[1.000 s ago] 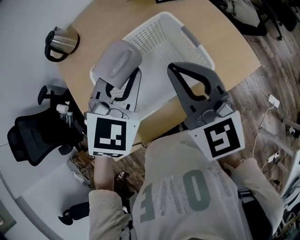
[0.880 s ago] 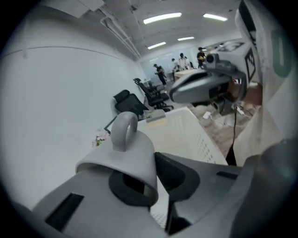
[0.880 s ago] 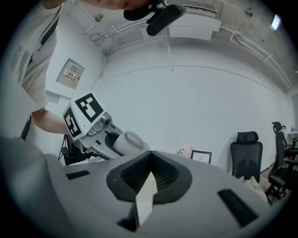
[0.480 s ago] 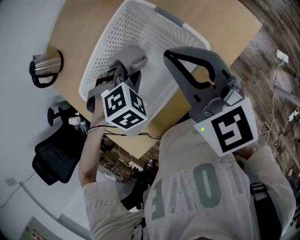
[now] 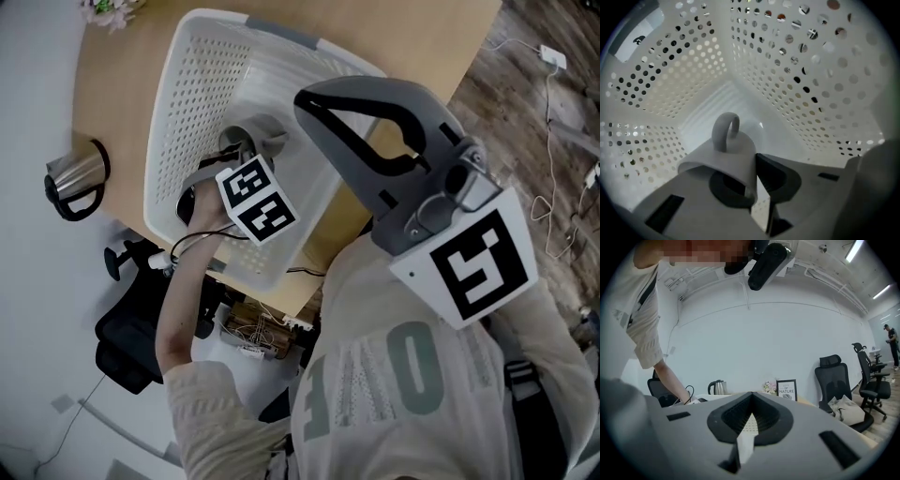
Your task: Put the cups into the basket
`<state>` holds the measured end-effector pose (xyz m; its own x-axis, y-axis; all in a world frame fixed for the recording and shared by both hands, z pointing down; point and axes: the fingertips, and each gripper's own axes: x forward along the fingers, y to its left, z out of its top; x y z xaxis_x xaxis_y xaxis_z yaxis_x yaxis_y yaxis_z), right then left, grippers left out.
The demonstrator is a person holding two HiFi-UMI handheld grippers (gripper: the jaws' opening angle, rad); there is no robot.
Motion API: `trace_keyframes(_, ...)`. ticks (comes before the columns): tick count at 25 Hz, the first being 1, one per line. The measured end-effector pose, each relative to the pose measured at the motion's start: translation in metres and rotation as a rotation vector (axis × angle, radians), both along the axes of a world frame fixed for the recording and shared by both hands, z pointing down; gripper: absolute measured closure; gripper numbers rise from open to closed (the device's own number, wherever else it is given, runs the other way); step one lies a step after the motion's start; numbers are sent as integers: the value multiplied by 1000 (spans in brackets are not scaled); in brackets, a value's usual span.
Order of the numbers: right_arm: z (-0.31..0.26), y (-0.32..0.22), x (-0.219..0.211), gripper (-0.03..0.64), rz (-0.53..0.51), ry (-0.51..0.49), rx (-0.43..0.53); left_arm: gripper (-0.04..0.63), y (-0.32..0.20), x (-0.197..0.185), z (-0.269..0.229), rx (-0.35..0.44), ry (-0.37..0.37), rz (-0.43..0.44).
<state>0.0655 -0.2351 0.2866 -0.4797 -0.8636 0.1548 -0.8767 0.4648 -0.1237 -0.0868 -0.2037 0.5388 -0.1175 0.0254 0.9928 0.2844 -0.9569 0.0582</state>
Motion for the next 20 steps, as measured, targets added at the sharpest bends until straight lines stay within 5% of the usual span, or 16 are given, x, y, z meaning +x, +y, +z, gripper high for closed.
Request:
trace_keyframes(8,4,7,-2,620,-7,2,-17,546,-11,-5,16,118,-63,119)
trace_keyframes(12,1,8,-3,620,-6,-6,-10,538,-15,-4,13,144,-50,109)
trace_keyframes(14,-1,9,-4,620,-8,-7,-3,460,-13,-6,11,127,-61,99)
trace_keyframes(20,-16,17,-13,620,-24,3,34,453,-14,-10,-6,170,-41,75)
